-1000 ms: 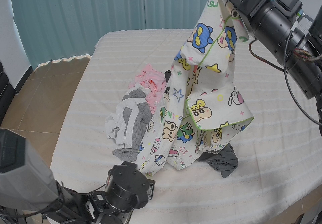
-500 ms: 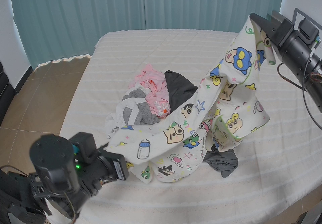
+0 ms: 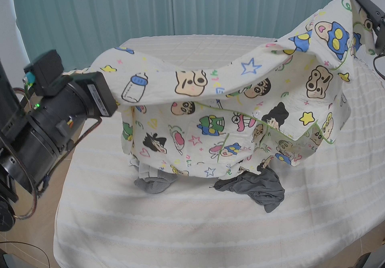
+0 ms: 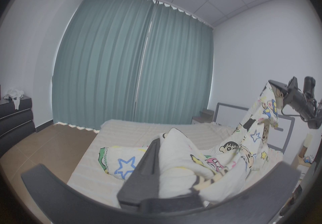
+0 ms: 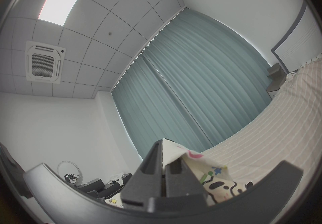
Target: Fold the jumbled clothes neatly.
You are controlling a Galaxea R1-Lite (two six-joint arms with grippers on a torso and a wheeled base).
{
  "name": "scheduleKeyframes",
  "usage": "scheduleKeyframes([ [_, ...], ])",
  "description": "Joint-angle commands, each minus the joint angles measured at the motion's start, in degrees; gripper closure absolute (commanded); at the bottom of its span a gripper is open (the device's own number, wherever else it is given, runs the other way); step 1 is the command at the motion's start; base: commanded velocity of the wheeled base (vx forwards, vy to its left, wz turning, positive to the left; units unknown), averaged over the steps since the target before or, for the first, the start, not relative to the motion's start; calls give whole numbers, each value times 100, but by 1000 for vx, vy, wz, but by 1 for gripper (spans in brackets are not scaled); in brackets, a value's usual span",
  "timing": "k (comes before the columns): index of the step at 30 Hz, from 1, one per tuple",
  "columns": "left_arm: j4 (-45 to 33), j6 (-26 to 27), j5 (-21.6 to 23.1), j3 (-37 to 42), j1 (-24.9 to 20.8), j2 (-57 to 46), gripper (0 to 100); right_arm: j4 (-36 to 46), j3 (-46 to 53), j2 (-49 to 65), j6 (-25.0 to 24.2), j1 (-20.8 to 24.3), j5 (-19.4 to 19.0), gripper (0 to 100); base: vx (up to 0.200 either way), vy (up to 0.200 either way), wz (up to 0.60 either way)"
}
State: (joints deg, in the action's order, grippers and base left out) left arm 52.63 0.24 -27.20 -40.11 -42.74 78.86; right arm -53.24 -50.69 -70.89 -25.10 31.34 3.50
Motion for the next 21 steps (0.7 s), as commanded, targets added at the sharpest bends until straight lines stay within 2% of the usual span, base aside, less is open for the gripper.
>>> scheduleKeyframes([
  [1, 11, 46, 118, 20, 55, -380, 100, 33, 358, 603, -197, 12, -104, 100, 0, 0, 0],
  [6, 11, 46, 197, 513, 55, -626, 100, 59, 648, 831, -592, 12, -385, 100, 0, 0, 0],
  [11, 11, 28, 188, 539, 64, -661, 100, 50, 947, 840, -619, 12, -420, 100, 0, 0, 0],
  [21, 11, 37, 180, 811, 64, -767, 100, 68, 1052, 998, -628, 21, -587, 100, -200, 0, 0],
])
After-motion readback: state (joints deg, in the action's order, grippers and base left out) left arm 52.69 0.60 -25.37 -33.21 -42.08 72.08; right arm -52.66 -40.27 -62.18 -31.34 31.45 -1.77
